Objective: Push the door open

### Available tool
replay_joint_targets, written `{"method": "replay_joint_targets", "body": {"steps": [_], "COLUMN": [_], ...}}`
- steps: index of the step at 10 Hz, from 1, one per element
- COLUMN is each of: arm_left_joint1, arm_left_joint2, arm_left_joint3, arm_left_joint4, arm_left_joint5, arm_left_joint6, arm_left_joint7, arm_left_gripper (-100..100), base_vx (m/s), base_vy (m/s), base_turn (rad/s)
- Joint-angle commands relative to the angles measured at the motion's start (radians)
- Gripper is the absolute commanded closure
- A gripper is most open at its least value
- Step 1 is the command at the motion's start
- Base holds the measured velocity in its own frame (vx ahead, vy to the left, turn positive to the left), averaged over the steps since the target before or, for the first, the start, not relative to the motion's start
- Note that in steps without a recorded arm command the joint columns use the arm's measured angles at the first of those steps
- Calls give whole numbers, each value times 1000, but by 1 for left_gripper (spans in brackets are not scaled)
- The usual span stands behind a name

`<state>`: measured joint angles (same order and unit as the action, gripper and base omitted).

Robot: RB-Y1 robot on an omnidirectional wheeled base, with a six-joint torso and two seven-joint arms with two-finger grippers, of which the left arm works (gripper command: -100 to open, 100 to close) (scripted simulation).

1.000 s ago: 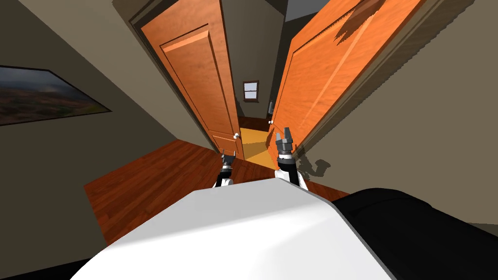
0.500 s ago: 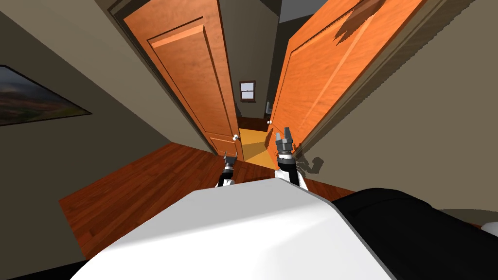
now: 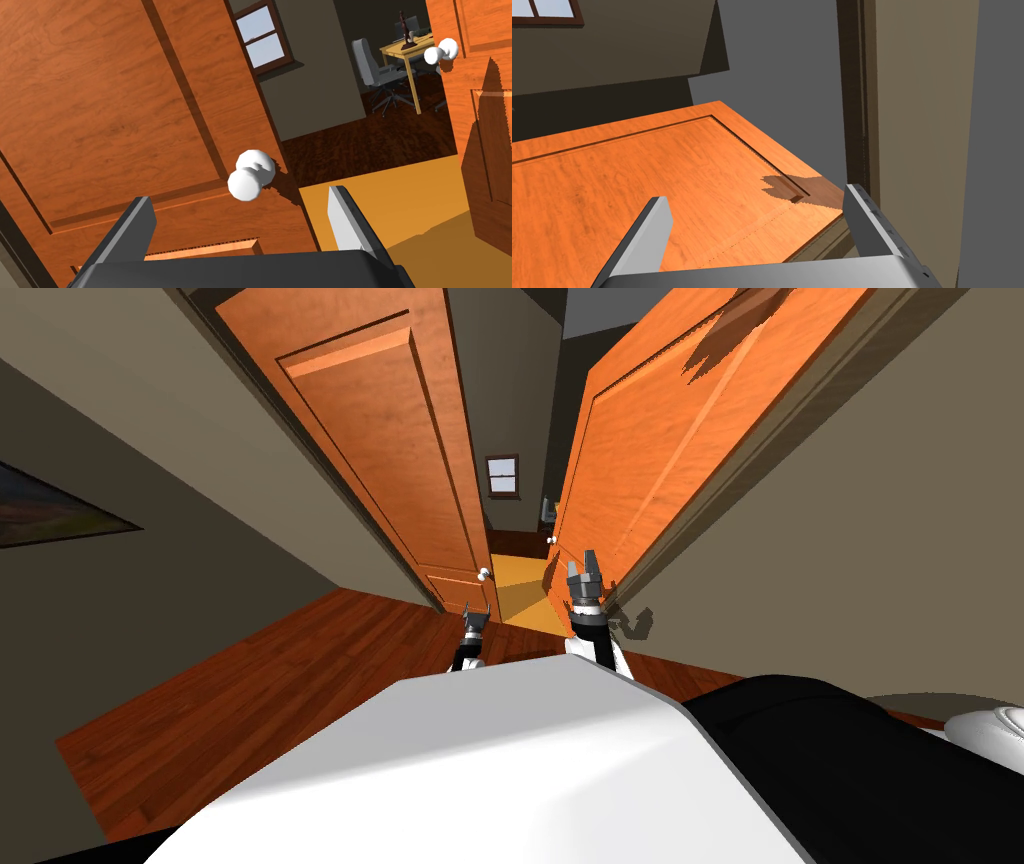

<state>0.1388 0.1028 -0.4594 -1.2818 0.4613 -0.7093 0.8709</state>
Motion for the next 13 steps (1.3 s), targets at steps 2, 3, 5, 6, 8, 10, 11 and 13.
{"method": "replay_joint_targets", "body": {"steps": [2,3,5,6,8,10,11,13], "arm_left_joint1": [-17,-29,-40,-45,-57,-71,-76,-90], "arm_left_joint2": [-1,-2,-4,-5,-6,-9,-10,-13], "arm_left_joint3": [-17,-30,-42,-48,-60,-76,-81,-96], "arm_left_joint4": [48,82,114,131,164,206,220,262], "arm_left_joint5": [25,42,59,67,84,106,113,134], "arm_left_joint6": [-14,-24,-34,-38,-48,-61,-65,-78], "arm_left_joint7": [34,56,78,89,111,139,149,177], "arm_left_gripper": [-100,-100,-100,-100,-100,-100,-100,-100], "base_vx": [76,93,93,55,64,91,75,75], "base_vy": [77,114,105,79,70,108,98,98], "base_turn": [-104,-173,-102,-80,-82,-129,-67,-120]}}
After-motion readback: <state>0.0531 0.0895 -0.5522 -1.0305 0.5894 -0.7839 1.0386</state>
